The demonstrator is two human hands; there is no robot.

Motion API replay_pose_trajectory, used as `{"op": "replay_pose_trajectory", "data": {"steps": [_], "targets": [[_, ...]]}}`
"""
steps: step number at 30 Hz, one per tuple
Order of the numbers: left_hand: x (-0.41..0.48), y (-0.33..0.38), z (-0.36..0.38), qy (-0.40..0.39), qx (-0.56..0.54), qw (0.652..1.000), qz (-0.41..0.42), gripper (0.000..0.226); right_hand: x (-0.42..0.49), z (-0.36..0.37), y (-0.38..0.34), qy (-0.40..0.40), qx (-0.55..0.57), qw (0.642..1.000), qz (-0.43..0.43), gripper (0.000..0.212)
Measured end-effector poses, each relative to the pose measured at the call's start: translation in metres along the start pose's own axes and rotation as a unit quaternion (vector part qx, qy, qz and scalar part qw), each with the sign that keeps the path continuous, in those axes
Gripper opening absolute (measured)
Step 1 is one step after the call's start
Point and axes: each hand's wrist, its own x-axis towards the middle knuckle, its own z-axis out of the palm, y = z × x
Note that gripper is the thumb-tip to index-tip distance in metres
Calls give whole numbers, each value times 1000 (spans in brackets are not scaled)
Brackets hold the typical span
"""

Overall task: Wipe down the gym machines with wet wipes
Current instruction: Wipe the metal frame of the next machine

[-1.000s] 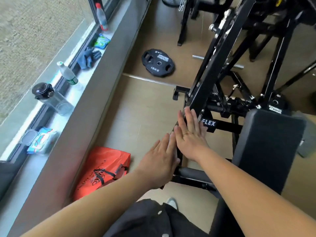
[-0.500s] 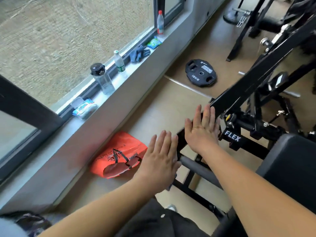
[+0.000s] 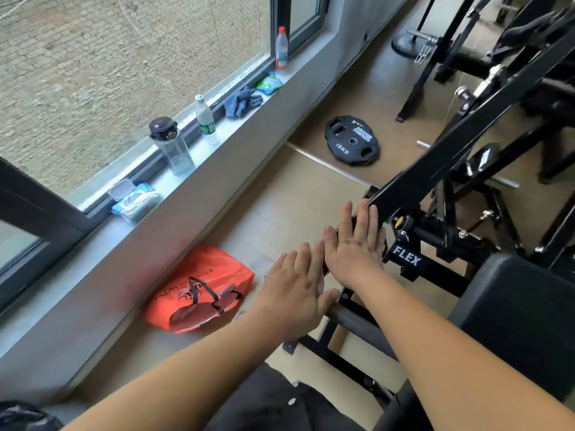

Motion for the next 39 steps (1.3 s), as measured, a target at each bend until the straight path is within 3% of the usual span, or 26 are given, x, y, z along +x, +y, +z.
{"op": "replay_pose_trajectory", "data": {"steps": [7, 10, 12, 13, 17, 19, 22, 27, 29, 32, 36, 39], "targets": [[-40, -24, -10, 3, -67, 997, 36, 69, -2, -2, 2, -4, 11, 1000, -12, 70], [3, -15, -37, 18, -149, 987, -52, 28, -1, -9, 0, -39, 20, 999, -9, 72], [21, -3, -46, 37, -132, 986, -97, 16, 3, -19, 4, -89, 29, 996, -1, 72], [22, 0, -44, 31, -140, 983, -117, 15, 5, -25, 7, -114, 23, 993, 0, 70], [9, -15, -19, 63, -283, 945, -152, 44, 4, -39, 13, -159, -30, 987, -17, 67], [11, -18, -12, 51, -241, 961, -126, 31, 2, -36, 10, -154, -44, 987, -17, 68], [30, -4, -11, -32, -135, 982, -127, 27, 2, -30, 9, -147, -37, 988, -21, 69], [65, -20, -18, -99, -249, 963, -31, 32, 6, -30, 15, -137, 30, 990, -28, 62], [54, -29, -23, -97, -244, 965, 5, 27, 5, -27, 16, -133, 34, 990, -29, 63], [14, -47, -20, -64, -153, 983, 73, 25, 6, -23, 16, -126, 13, 992, -26, 67], [-17, -69, -12, -5, -73, 990, 123, 58, 6, -20, 17, -120, 5, 993, -22, 68], [11, -46, -26, -54, -142, 986, 72, 31, 7, -18, 18, -108, 4, 994, -19, 68]]}}
